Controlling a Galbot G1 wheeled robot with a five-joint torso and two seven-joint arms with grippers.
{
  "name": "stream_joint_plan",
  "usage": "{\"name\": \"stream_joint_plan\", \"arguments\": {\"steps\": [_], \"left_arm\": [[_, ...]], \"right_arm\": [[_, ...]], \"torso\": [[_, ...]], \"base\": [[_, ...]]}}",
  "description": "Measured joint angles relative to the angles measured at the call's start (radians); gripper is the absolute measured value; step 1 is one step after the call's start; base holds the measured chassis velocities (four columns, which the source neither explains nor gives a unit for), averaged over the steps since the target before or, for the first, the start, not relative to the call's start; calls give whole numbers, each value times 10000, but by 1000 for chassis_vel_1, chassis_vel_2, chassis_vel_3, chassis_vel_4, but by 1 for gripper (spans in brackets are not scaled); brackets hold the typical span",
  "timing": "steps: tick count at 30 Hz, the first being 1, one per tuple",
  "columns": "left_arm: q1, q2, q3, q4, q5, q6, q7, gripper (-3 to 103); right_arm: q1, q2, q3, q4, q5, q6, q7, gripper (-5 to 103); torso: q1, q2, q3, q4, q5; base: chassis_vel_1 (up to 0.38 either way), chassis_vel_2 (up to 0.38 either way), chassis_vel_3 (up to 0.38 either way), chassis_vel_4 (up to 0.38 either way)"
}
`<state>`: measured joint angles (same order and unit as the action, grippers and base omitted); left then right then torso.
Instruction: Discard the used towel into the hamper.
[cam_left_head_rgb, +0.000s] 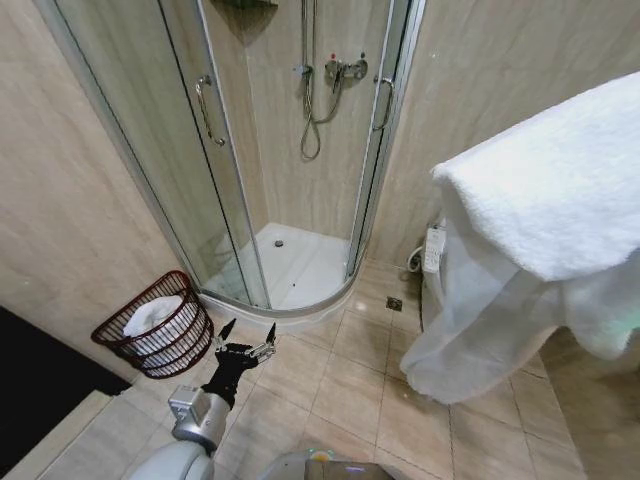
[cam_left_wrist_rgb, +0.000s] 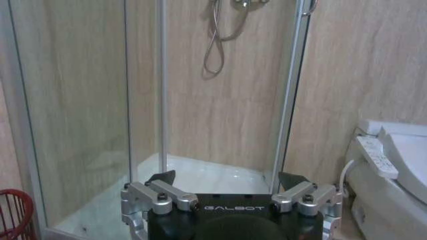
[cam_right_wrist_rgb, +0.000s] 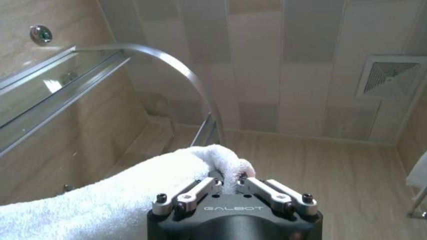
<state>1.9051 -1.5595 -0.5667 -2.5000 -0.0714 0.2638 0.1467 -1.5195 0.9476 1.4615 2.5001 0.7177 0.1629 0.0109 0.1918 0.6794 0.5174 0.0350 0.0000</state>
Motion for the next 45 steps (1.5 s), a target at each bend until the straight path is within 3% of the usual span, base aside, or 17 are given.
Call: {"name": "stream_joint_plan", "arguments": {"steps": [45], "left_arm": [[0,0,1,0,0,0,0,100]], "right_arm": [[23,110,-146,0,-168,100,-111,7]], "torso": [[868,1973,1105,0,1]], "base": [[0,0,0,0]]}}
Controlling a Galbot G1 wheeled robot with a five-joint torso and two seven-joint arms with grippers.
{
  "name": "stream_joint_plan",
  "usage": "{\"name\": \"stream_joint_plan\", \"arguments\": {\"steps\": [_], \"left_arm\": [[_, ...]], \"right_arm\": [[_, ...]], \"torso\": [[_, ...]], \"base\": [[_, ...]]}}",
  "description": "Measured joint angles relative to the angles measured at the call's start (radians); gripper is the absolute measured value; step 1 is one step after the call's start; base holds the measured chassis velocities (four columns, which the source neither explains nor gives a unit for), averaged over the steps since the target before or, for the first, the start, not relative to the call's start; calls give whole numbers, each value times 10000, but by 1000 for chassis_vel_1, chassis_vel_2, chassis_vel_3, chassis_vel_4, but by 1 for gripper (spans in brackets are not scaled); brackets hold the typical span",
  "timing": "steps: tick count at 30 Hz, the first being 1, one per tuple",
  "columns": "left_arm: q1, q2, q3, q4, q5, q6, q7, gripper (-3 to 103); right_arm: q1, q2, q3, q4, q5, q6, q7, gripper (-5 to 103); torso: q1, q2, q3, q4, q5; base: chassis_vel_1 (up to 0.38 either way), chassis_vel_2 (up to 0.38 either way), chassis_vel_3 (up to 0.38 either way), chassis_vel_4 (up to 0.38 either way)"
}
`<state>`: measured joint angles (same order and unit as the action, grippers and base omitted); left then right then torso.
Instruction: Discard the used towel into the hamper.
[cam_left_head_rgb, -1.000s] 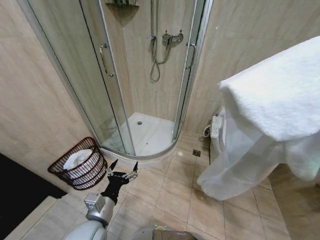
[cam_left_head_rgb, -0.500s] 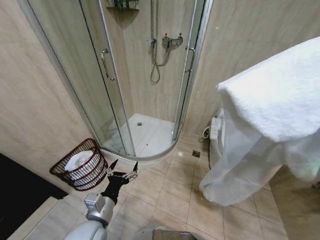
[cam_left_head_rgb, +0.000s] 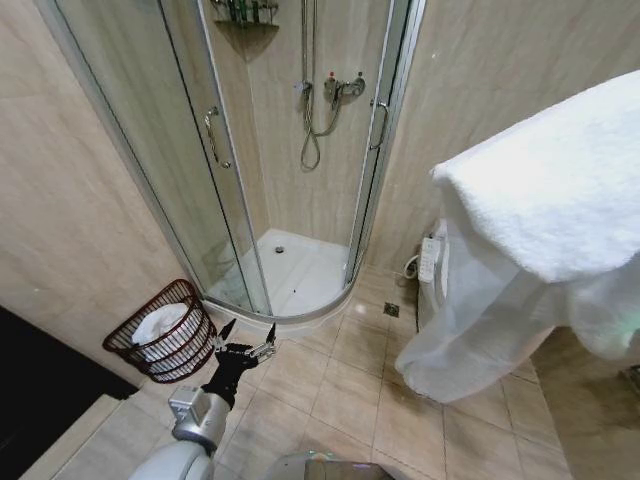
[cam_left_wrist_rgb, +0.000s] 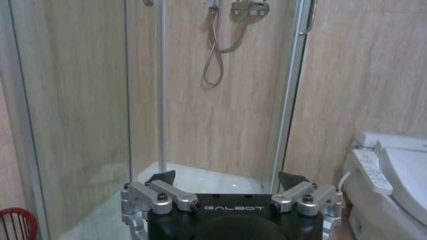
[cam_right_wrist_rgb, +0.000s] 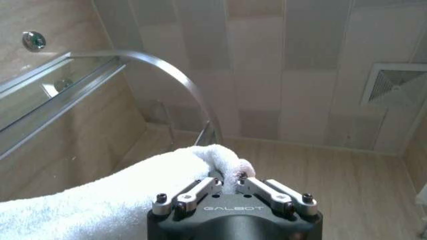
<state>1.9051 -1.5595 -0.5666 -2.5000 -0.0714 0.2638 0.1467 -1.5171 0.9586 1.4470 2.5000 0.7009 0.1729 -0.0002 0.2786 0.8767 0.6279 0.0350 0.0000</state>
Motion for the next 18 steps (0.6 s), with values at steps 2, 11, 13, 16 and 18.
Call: {"name": "stream_joint_plan", "arguments": {"steps": [2,11,13,16,18], "left_arm": [[1,0,0,0,0,0,0,100],[0,0,0,0,0,0,0,100],[0,0,0,0,0,0,0,100],[0,0,0,0,0,0,0,100],[0,0,0,0,0,0,0,100]], "right_arm": [[11,14,-56,-1,-58,16,-23,7],[127,-243,-63,0,-46,-12,5,7],[132,-254,-69,0,-46,-16,6,7],[135,-303,-70,0,-46,-19,6,7],[138,-378,-41,0,-45,-24,11,7]], "torso": [[58,137,79,-1,0],[252,580,329,0,-1],[279,639,360,0,0],[333,764,431,0,0],[385,885,500,0,0]], "base": [[0,0,0,0],[0,0,0,0],[0,0,0,0],[0,0,0,0],[0,0,0,0]]}}
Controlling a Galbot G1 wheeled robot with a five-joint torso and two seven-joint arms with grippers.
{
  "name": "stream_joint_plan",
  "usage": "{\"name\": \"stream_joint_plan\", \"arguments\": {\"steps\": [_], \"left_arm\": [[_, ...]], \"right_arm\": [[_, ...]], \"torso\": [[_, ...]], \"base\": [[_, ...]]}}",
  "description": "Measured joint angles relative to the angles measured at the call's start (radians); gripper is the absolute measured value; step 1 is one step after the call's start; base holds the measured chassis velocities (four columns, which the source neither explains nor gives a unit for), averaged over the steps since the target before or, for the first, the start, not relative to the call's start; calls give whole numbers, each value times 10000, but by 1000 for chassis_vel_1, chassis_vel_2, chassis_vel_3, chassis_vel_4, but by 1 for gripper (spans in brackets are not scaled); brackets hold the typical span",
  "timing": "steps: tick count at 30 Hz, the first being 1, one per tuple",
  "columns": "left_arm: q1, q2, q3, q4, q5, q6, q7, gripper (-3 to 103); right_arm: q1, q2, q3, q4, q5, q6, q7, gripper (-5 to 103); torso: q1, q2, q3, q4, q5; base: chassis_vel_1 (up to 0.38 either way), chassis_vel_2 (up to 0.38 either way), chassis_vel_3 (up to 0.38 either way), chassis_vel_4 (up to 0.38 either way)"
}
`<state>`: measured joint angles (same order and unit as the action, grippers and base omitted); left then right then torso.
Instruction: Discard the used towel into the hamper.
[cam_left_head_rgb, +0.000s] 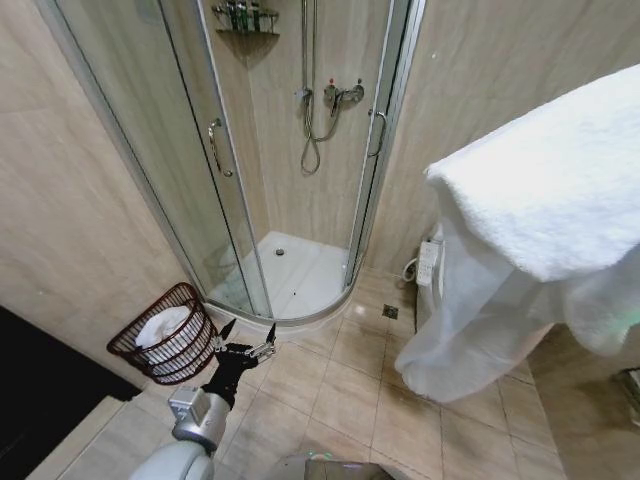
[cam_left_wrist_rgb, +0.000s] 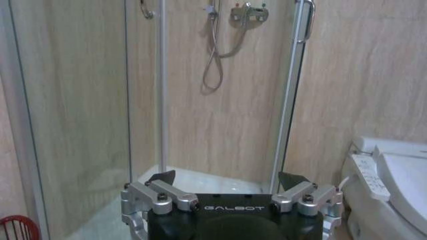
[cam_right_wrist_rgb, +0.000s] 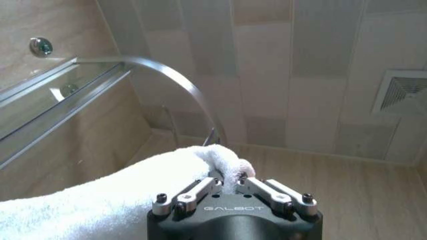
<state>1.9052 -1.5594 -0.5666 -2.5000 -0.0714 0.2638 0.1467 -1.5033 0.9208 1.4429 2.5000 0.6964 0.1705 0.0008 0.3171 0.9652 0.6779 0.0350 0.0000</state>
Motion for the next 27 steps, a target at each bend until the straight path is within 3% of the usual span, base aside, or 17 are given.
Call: {"name": "stream_joint_plan", "arguments": {"steps": [27], "left_arm": [[0,-1,0,0,0,0,0,100]], "right_arm": [[18,7,100,-19,95,3,8,7]], "torso": [[575,1269,695,0,0]], "base": [[0,0,0,0]]}}
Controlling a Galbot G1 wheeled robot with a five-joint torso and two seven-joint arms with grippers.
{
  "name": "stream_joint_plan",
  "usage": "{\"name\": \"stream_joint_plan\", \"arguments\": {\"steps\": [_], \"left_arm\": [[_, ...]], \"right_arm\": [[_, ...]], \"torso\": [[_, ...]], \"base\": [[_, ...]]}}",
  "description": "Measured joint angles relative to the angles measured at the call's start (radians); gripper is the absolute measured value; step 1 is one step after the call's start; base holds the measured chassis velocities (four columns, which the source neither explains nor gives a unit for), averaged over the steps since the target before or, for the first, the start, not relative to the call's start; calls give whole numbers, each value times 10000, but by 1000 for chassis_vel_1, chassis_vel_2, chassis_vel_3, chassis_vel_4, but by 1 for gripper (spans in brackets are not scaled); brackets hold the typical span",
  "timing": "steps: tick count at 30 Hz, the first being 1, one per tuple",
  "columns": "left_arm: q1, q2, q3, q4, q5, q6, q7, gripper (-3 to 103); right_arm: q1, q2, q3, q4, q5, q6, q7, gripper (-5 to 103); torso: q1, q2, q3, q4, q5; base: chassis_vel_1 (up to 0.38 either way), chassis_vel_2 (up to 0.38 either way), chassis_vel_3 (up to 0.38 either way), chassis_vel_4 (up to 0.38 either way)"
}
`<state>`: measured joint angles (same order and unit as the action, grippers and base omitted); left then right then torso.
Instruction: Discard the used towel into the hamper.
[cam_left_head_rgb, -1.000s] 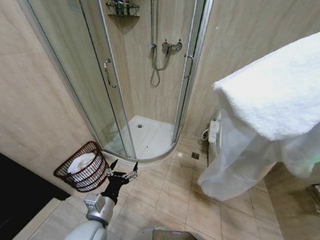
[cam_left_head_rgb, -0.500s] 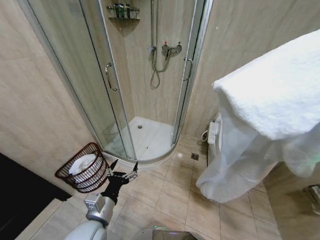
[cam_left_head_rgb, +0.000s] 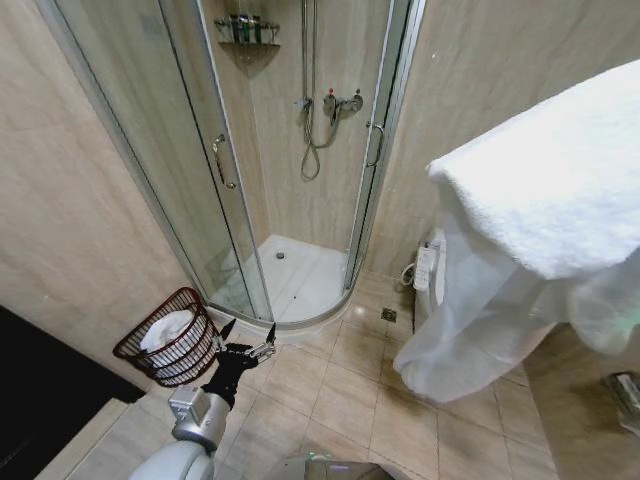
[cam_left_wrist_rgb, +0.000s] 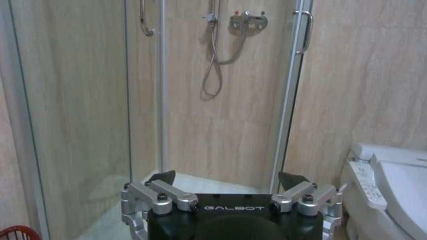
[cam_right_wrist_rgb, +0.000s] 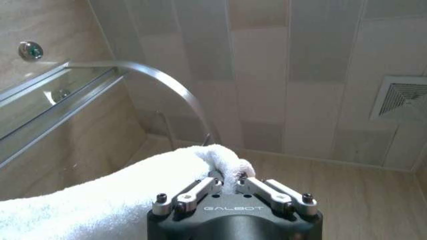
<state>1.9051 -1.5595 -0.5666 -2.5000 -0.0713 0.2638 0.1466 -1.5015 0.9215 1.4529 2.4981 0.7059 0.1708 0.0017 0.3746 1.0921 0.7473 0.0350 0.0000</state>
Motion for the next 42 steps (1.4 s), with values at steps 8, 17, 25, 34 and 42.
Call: {"name": "stream_joint_plan", "arguments": {"steps": [8,17,25,34,42], "left_arm": [[0,0,0,0,0,0,0,100],[0,0,0,0,0,0,0,100],[0,0,0,0,0,0,0,100],[0,0,0,0,-1,0,0,100],[0,0,0,0,0,-1,0,100]], "right_arm": [[5,-40,17,7,0,-1,4,7],[16,-11,13,11,14,-1,2,7],[-16,4,30,14,29,-2,2,7],[-18,13,33,19,40,-12,8,7],[-28,10,152,20,71,-17,26,7]], "torso": [[183,404,220,0,0],[400,877,477,0,0],[570,1257,688,0,0],[810,1763,953,0,0],[1009,2214,1202,0,0]], "base": [[0,0,0,0],[0,0,0,0],[0,0,0,0],[0,0,0,0],[0,0,0,0]]}}
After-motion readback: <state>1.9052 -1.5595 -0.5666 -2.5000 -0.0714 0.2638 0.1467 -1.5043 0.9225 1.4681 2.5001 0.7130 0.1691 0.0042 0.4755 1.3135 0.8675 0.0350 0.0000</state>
